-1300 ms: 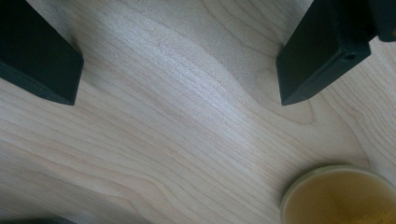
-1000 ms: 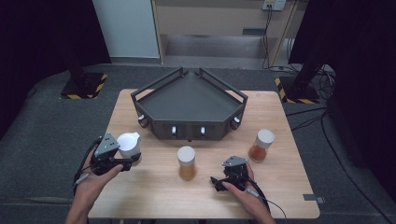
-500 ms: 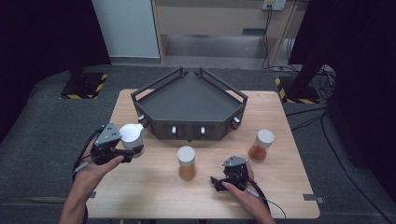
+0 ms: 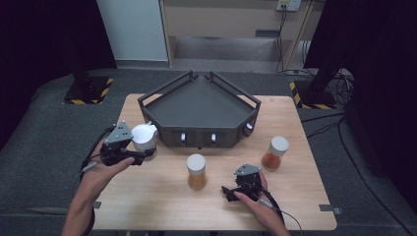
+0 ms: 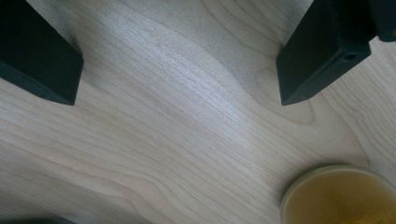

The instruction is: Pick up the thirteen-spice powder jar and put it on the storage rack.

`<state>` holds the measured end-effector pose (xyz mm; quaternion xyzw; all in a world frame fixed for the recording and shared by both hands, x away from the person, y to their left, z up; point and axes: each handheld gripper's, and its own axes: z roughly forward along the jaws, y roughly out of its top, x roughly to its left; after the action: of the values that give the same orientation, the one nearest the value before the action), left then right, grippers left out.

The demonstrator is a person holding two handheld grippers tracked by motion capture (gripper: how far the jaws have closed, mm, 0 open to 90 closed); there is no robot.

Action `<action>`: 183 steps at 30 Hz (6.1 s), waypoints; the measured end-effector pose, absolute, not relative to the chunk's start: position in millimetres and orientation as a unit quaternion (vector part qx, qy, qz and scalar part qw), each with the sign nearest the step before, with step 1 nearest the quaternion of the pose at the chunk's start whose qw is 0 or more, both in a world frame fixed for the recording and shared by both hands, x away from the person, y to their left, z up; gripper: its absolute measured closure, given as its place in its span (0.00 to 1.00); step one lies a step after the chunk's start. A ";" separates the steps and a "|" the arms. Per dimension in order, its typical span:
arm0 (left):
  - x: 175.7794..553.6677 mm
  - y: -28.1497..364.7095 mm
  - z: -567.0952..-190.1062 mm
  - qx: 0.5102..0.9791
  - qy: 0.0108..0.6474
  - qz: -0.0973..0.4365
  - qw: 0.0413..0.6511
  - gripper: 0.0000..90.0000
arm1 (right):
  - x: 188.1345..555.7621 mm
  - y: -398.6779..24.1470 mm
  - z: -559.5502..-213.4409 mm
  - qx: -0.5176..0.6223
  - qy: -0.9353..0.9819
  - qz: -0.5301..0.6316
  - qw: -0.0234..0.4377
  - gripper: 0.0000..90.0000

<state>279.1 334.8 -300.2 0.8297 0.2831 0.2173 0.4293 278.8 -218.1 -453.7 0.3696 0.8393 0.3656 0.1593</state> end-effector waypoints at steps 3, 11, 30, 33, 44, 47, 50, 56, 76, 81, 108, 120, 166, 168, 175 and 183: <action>282.7 332.8 -297.2 0.831 0.281 0.217 0.429 0.32 | 278.8 -218.1 -453.7 0.369 0.839 0.366 0.159 0.01; 289.0 329.8 -290.7 0.833 0.273 0.213 0.431 0.32 | 278.8 -218.2 -453.7 0.369 0.839 0.366 0.159 0.01; 308.8 326.7 -269.6 0.834 0.263 0.204 0.440 0.32 | 278.8 -218.2 -453.7 0.369 0.839 0.366 0.159 0.01; 311.7 325.8 -267.0 0.834 0.261 0.205 0.440 0.32 | 278.8 -218.2 -453.7 0.369 0.839 0.366 0.159 0.01; 321.3 323.9 -262.0 0.832 0.261 0.205 0.445 0.32 | 278.7 -218.1 -453.7 0.370 0.839 0.366 0.159 0.01; 324.9 323.5 -260.7 0.830 0.261 0.203 0.449 0.32 | 278.7 -218.1 -453.7 0.370 0.839 0.366 0.159 0.01; 328.2 322.0 -258.7 0.830 0.262 0.204 0.449 0.32 | 278.7 -218.2 -453.8 0.370 0.839 0.366 0.159 0.01; 335.7 320.7 -254.6 0.831 0.259 0.203 0.448 0.32 | 278.6 -218.1 -453.8 0.370 0.839 0.366 0.159 0.01; 357.4 318.3 -248.1 0.830 0.251 0.199 0.457 0.32 | 278.6 -218.2 -454.0 0.369 0.839 0.367 0.160 0.01; 364.6 316.7 -245.4 0.831 0.249 0.199 0.456 0.32 | 278.6 -218.2 -454.0 0.370 0.839 0.366 0.160 0.01; 407.2 305.0 -248.9 0.838 0.237 0.181 0.457 0.32 | 278.3 -218.0 -453.7 0.371 0.838 0.366 0.159 0.01; 429.4 294.7 -257.3 0.841 0.241 0.173 0.451 0.32 | 278.2 -218.0 -453.7 0.370 0.839 0.366 0.160 0.01; 462.7 302.2 -304.8 0.832 0.266 0.168 0.456 0.32 | 277.4 -217.9 -454.0 0.372 0.837 0.367 0.161 0.01; 463.2 302.1 -305.9 0.832 0.265 0.168 0.458 0.32 | 277.4 -217.9 -454.1 0.371 0.837 0.367 0.162 0.01; 464.9 302.3 -309.2 0.831 0.264 0.167 0.461 0.32 | 277.4 -217.9 -454.0 0.372 0.837 0.367 0.162 0.01; 469.0 307.0 -310.6 0.828 0.271 0.155 0.466 0.32 | 277.4 -217.9 -454.1 0.372 0.837 0.367 0.162 0.01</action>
<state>469.0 307.0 -310.6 0.8280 0.2706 0.1551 0.4660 277.4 -217.9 -454.1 0.3715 0.8375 0.3668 0.1615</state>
